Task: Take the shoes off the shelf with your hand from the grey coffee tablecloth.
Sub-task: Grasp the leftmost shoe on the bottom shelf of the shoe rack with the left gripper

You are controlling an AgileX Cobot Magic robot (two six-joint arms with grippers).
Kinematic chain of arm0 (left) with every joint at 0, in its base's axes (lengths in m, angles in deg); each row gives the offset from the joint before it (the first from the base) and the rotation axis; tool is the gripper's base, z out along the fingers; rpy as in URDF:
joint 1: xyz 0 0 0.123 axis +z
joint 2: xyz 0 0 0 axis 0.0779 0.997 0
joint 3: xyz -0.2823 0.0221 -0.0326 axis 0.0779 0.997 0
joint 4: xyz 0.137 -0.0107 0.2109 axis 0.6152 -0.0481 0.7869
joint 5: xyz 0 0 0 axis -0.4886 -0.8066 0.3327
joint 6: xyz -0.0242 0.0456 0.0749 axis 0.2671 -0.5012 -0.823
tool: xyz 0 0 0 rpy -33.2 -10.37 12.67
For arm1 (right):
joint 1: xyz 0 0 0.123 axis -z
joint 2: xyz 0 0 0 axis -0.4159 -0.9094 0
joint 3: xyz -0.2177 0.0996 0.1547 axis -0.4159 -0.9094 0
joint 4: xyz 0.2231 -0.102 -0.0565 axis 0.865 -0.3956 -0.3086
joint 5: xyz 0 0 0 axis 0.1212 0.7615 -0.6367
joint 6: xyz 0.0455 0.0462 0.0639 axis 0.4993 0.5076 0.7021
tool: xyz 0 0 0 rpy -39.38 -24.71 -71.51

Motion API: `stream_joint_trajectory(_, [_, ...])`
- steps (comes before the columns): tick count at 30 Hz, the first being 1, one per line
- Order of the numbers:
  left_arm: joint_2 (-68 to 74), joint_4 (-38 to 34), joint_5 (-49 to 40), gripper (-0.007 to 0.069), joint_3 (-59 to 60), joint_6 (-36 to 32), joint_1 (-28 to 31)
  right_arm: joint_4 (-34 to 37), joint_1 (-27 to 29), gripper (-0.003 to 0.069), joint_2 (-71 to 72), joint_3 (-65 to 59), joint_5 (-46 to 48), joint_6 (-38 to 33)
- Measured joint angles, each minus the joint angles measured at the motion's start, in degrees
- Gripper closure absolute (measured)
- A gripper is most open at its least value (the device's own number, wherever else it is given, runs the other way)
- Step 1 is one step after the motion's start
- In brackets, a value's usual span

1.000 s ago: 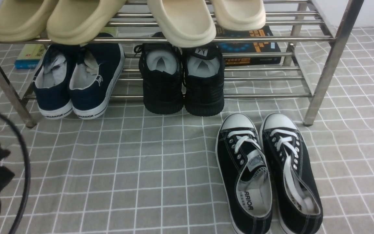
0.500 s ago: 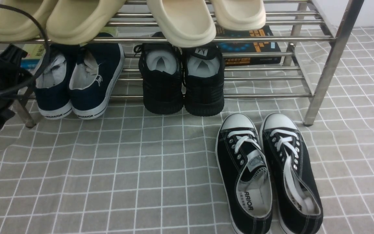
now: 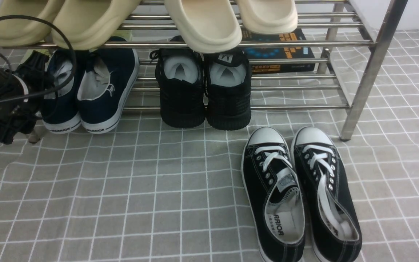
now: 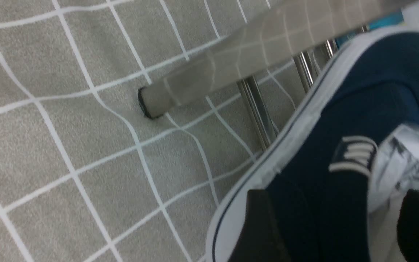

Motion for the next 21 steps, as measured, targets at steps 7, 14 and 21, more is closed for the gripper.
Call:
stream_joint_trajectory(7, [1.0, 9.8, 0.8, 0.0123, -0.1, 9.5, 0.2, 0.0, 0.0, 0.0423, 0.0, 0.0, 0.0, 0.0])
stream_joint_trajectory(14, [2.5, 11.3, 1.2, 0.0156, -0.1, 11.0, 0.2, 0.0, 0.0, 0.0421, 0.0, 0.0, 0.0, 0.0])
stream_joint_trajectory(21, [3.5, 11.5, 2.3, 0.0224, -0.1, 11.1, 0.2, 0.0, 0.0, 0.0421, 0.0, 0.0, -0.1, 0.0])
